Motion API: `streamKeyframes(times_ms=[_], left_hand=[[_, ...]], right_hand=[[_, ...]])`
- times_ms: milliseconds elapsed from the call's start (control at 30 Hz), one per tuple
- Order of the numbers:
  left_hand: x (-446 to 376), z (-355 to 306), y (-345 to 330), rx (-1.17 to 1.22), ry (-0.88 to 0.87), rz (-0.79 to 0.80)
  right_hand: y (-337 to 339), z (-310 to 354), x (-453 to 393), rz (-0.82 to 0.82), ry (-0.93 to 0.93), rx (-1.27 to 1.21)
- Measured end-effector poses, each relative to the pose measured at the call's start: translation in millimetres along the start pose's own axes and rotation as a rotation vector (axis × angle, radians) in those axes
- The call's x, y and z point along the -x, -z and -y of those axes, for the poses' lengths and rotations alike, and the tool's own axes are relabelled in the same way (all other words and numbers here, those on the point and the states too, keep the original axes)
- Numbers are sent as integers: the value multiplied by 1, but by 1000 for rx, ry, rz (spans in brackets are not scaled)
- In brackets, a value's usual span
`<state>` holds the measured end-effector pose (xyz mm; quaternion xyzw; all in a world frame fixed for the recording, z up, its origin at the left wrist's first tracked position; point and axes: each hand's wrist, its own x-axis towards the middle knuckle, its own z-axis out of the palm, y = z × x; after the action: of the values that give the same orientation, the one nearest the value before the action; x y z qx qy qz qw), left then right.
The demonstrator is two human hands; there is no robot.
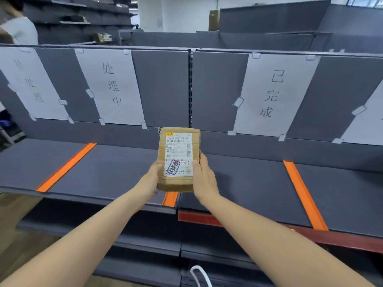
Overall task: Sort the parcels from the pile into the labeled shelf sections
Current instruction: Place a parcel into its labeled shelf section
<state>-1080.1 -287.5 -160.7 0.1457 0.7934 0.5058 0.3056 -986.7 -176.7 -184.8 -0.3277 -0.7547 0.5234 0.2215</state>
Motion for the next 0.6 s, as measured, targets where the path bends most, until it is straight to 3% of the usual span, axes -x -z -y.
streamKeyframes(times_ms=[300,600], left_hand=[[-22,36,103,-45,-8,26],[-70,47,160,26,27,32]], right_hand=[[-104,36,6,-17,-12,-9],[-175,47,-33,14,-45,6]])
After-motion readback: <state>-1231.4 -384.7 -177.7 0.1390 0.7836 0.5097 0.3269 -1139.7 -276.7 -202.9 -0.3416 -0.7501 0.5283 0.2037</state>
